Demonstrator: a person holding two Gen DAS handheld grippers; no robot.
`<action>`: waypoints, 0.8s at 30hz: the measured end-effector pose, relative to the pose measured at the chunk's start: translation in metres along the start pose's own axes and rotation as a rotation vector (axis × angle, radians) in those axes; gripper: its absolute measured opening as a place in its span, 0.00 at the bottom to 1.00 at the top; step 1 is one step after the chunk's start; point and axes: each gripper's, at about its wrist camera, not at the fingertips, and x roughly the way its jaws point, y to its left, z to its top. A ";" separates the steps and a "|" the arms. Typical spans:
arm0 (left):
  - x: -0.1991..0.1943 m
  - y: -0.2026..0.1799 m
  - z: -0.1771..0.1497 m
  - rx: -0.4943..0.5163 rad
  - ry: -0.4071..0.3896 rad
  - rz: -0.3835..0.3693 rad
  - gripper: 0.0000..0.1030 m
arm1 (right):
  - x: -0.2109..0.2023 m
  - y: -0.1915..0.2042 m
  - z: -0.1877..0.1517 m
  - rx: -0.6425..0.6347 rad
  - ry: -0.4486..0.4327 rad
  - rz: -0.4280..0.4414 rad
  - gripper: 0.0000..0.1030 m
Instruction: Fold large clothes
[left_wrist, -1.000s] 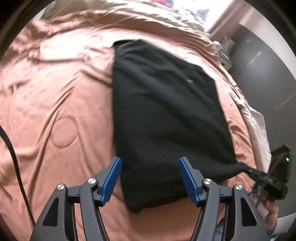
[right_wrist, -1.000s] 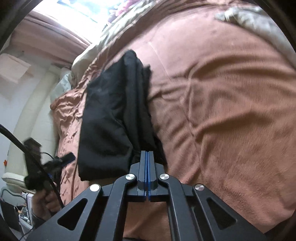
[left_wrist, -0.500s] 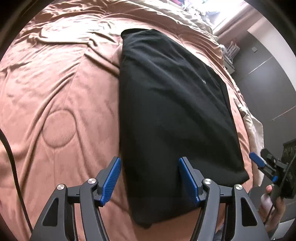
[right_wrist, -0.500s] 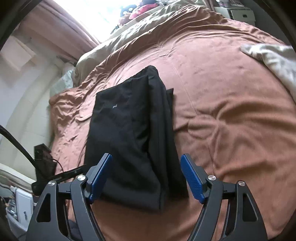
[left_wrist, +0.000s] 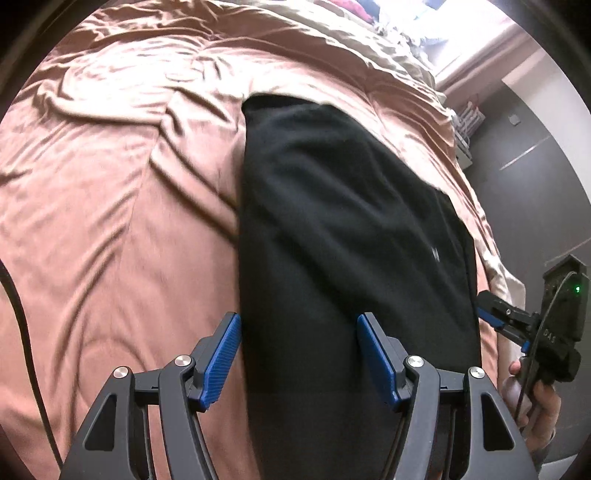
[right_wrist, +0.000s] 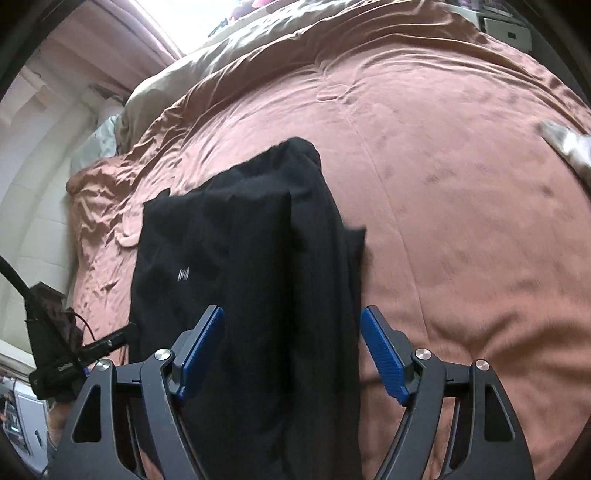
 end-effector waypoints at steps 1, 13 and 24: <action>0.002 0.000 0.005 0.000 -0.002 0.002 0.65 | 0.006 0.003 0.006 -0.005 0.006 -0.006 0.73; 0.029 0.001 0.064 -0.019 0.003 0.029 0.65 | 0.042 -0.001 0.038 0.021 0.027 -0.062 0.73; 0.053 -0.021 0.107 0.027 0.009 0.131 0.65 | 0.043 -0.031 0.024 0.106 0.012 -0.038 0.71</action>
